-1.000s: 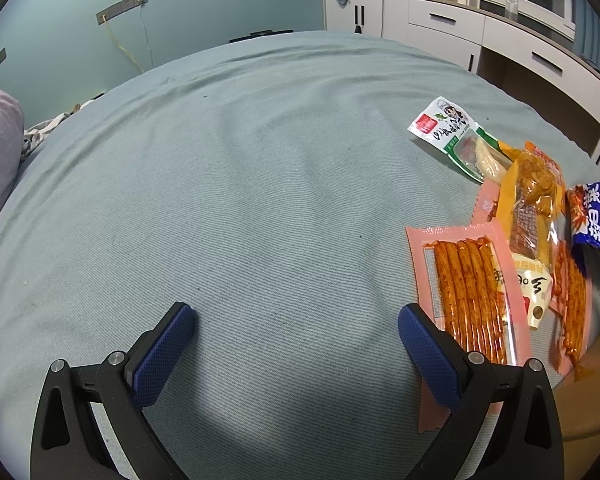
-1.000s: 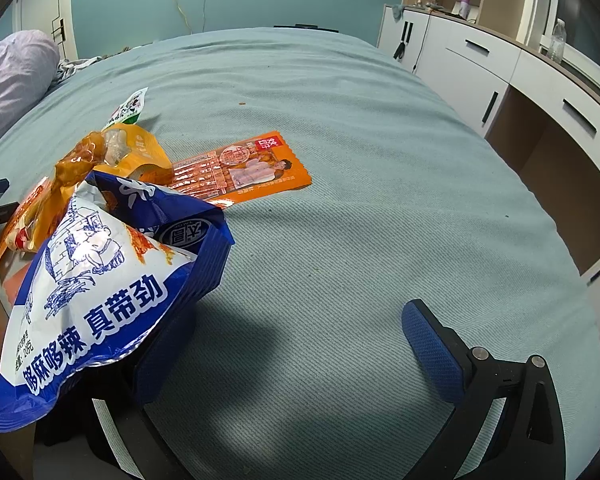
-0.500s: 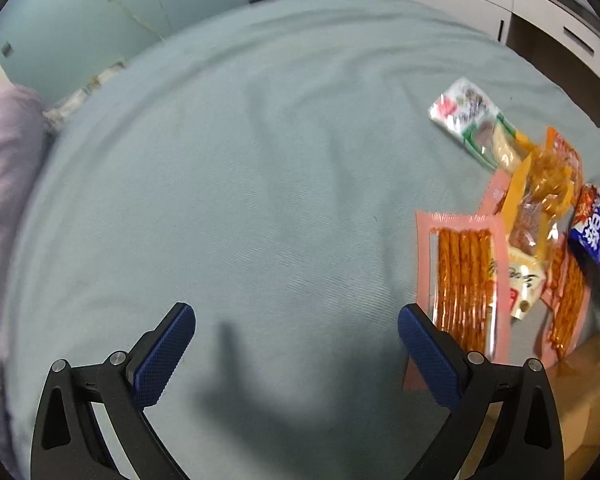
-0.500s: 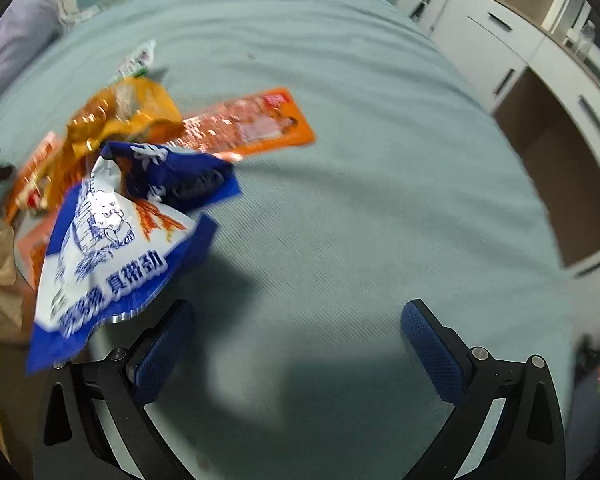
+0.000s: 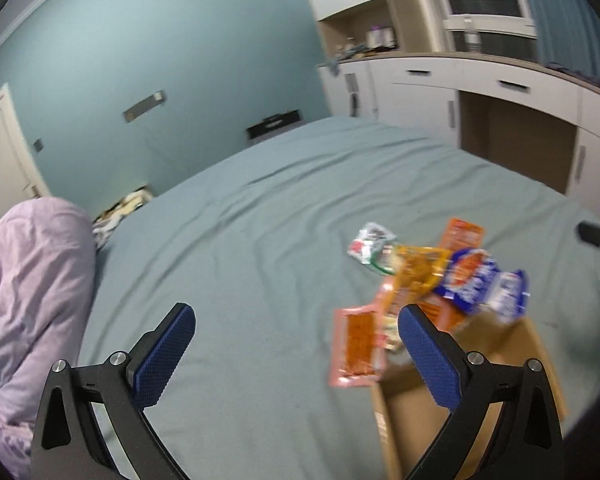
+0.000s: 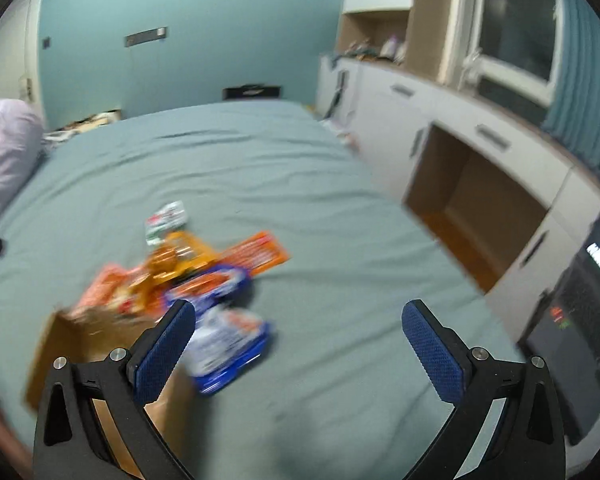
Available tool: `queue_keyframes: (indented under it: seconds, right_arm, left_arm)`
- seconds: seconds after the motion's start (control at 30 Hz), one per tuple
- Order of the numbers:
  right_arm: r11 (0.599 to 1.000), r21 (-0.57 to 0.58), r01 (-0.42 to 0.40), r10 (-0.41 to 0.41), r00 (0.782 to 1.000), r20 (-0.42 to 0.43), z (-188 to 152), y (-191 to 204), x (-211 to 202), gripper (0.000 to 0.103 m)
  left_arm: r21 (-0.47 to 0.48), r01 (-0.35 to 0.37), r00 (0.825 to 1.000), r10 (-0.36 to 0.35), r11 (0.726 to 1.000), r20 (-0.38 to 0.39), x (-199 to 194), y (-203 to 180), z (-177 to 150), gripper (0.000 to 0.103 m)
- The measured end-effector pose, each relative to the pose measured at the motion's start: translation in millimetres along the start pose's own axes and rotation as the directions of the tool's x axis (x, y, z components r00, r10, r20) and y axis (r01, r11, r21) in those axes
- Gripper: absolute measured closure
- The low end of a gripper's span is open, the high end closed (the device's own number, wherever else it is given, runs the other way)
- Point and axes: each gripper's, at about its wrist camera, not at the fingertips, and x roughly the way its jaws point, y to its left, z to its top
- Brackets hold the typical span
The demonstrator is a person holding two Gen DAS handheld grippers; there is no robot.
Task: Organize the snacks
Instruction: 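Move both tools back toward the emptied box and snack pile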
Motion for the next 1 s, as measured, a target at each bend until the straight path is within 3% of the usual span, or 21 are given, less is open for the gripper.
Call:
queue_keyframes:
  seconds: [0.07,0.2,0.33,0.43,0.57,1.0]
  right_arm:
    - [0.997,-0.017,-0.073,0.073,0.997,0.000,-5,6,-10,0.000]
    - [0.994,-0.029,-0.104,0.105,0.994,0.012,-10,12,-23,0.000]
    - [0.987,-0.010,-0.163,0.163,0.986,-0.014,-10,4,-22,0.000]
    - [0.988,-0.024,-0.155,0.153,0.986,-0.060,-4,5,-9,0.000]
    - [0.991,-0.064,-0.117,0.109,0.986,-0.123,11,20,12,0.000]
    - [0.982,-0.132,-0.135,0.112,0.980,-0.164,16,35,41,0.000]
  left_arm:
    - [-0.021,0.068,0.998,-0.068,0.997,-0.007,-7,2,1,0.000]
    - [-0.054,0.179,0.982,-0.182,0.982,-0.057,-16,-4,1,0.000]
    - [0.020,0.147,0.986,-0.145,0.989,-0.081,-17,-25,-4,0.000]
    - [0.049,0.124,0.988,-0.119,0.991,-0.096,-8,-35,-4,0.000]
    - [0.030,0.163,0.977,-0.158,0.986,-0.143,6,-37,-3,0.000]
    - [-0.035,0.223,0.950,-0.225,0.974,-0.215,27,-40,0,0.000]
